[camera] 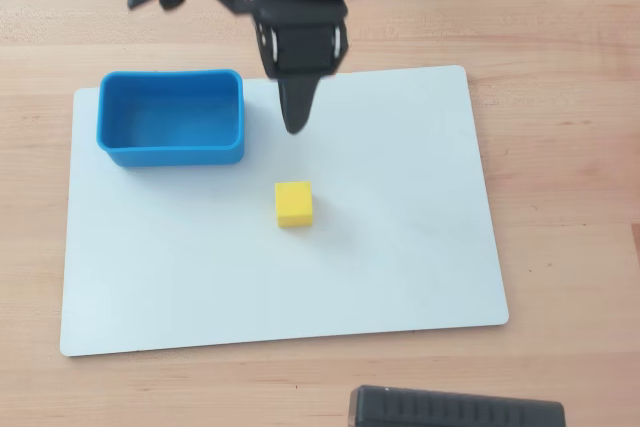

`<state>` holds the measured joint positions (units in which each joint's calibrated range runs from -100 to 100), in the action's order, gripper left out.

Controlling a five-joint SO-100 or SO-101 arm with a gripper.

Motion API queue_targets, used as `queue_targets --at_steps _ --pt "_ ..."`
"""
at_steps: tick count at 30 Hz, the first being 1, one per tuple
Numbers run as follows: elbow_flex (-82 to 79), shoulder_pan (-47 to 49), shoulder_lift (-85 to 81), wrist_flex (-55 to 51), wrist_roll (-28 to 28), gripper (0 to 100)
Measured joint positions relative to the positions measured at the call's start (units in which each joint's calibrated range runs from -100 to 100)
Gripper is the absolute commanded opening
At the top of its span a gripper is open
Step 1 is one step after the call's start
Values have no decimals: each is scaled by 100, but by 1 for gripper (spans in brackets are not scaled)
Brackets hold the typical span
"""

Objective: Pick up yellow cube and drop it in the blue rectangular bin

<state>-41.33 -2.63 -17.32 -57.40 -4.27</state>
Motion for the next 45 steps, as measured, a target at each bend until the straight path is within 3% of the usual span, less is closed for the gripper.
queue_targets --at_steps 15,29,45 --pt "2985 108 2448 -1387 0 0" --pt "3401 100 3030 -1548 34 17" --pt "4497 8 4111 -2282 205 21"
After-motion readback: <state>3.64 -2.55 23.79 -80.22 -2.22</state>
